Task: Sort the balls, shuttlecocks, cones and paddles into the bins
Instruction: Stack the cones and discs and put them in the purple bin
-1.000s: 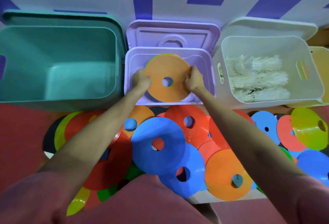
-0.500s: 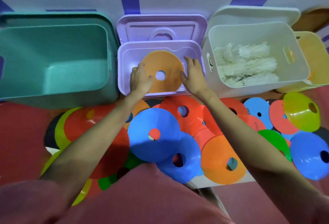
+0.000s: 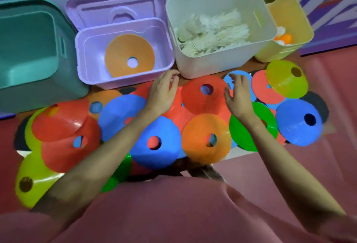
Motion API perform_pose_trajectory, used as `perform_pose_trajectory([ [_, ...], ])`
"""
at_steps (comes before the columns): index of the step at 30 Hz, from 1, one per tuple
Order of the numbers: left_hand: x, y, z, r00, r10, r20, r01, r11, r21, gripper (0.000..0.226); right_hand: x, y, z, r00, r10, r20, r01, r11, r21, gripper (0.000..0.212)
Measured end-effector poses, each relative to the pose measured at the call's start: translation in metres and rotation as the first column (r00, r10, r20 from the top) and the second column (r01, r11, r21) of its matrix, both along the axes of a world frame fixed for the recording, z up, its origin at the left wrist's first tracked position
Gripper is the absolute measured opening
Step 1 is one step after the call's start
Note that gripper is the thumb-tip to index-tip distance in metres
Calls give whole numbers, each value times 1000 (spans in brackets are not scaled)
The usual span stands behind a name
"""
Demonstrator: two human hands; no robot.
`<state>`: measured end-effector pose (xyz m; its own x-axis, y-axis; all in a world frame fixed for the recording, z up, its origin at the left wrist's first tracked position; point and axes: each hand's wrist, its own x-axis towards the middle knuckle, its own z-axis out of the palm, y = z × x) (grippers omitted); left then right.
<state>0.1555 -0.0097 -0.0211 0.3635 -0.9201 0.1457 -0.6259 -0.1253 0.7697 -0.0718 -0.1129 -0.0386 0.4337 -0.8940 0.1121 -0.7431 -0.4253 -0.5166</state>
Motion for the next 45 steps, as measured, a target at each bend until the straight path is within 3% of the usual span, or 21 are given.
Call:
perform_pose_trajectory([
  [9,-151,-56,5,991,-129,-35,133,977,170,41,-146,-86,-19,958,-57,-282,79,994,69,58],
  [15,-216,-91,7,982,-186,-18,185,958,218,41,-192,-146,-26,965,-88,-245,132,977,170,82],
  [23,-242,-113,4,987,-161,-18,161,955,249,42,-208,-188,-34,958,17,-288,111,900,423,78],
  [28,-240,-114,2,989,-145,6,141,967,214,29,-207,-194,-33,968,2,-250,99,916,390,79],
  [36,-227,-96,7,995,-100,-7,99,972,213,27,-193,-163,15,985,33,-167,3,977,214,114],
  [38,-222,-91,4,997,-51,-57,63,968,242,26,-187,-147,25,997,51,-58,-38,979,201,108],
  [41,-215,-82,1,987,53,-150,-3,949,315,26,-181,-112,39,971,9,238,-68,969,239,77],
  [43,-213,-76,1,973,111,-203,-30,930,366,29,-178,-87,45,892,-91,443,-103,913,395,49],
  [45,-212,-73,0,954,157,-256,-40,911,411,37,-173,-68,49,783,-299,545,-92,811,578,19],
])
